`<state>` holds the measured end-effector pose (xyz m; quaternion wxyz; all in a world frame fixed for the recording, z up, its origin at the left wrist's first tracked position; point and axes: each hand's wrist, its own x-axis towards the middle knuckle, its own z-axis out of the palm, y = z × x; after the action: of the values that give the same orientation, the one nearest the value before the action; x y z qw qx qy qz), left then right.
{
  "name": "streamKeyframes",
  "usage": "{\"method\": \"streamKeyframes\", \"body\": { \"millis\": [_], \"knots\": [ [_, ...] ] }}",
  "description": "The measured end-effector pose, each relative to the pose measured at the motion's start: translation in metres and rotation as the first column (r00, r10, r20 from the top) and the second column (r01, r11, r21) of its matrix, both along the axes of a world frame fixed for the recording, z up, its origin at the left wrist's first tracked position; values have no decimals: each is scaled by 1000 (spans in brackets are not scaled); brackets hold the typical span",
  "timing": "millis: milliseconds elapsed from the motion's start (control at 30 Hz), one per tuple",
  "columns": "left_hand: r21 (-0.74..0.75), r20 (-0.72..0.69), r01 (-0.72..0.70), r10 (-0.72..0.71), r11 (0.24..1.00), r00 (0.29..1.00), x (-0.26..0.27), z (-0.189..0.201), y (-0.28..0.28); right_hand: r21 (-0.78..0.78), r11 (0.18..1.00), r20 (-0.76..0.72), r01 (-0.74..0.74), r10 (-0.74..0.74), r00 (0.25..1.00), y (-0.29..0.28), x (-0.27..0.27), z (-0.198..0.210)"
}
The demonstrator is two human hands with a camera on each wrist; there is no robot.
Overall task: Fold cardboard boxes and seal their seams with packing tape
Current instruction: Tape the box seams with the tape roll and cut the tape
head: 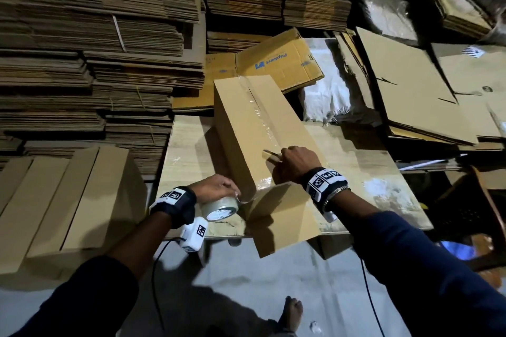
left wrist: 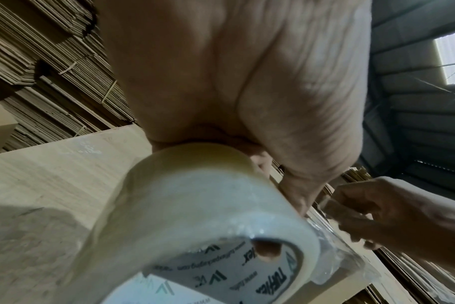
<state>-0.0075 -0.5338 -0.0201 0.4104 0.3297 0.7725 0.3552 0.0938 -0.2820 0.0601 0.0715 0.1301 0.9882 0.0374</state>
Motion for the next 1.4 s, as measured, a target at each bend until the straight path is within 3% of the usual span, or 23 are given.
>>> {"method": "streamKeyframes", "body": {
  "millis": [67,133,200,300,467,767,1000,1167,1333,1400],
  "knots": [
    [26,17,-3,3,1000,1000,-1,0,0,-119,991,-86,63,-73,994,-5,8,-1],
    [43,45,-25,24,999,999,-2,-3,-1,-342,932,-120,117,-167,979,-21,20,-3],
    [44,72,-46,42,998,997,-1,-5,-1,-511,850,-110,129,-214,971,-45,38,-13],
    [50,89,-79,74,996,993,1,-9,0,-599,790,-33,128,-184,982,-87,67,-32],
    [37,95,-112,108,993,990,5,-7,0,-556,823,-31,118,-162,986,-118,83,-51],
    [26,85,-166,163,986,983,12,-3,-1,-345,937,26,60,-54,998,-135,87,-44],
    [14,-3,-154,154,988,988,22,-3,7,-244,968,32,48,-42,999,-137,70,-32],
    [8,-40,-263,263,965,964,20,0,7,-343,933,60,106,-91,994,-128,70,-21],
    [-15,-164,-385,377,923,911,14,-8,-4,-472,868,222,155,-54,974,-115,88,-29],
    [-17,-149,-388,381,922,912,13,-11,-9,-483,868,201,118,-21,979,-104,89,-35]
  ]
}}
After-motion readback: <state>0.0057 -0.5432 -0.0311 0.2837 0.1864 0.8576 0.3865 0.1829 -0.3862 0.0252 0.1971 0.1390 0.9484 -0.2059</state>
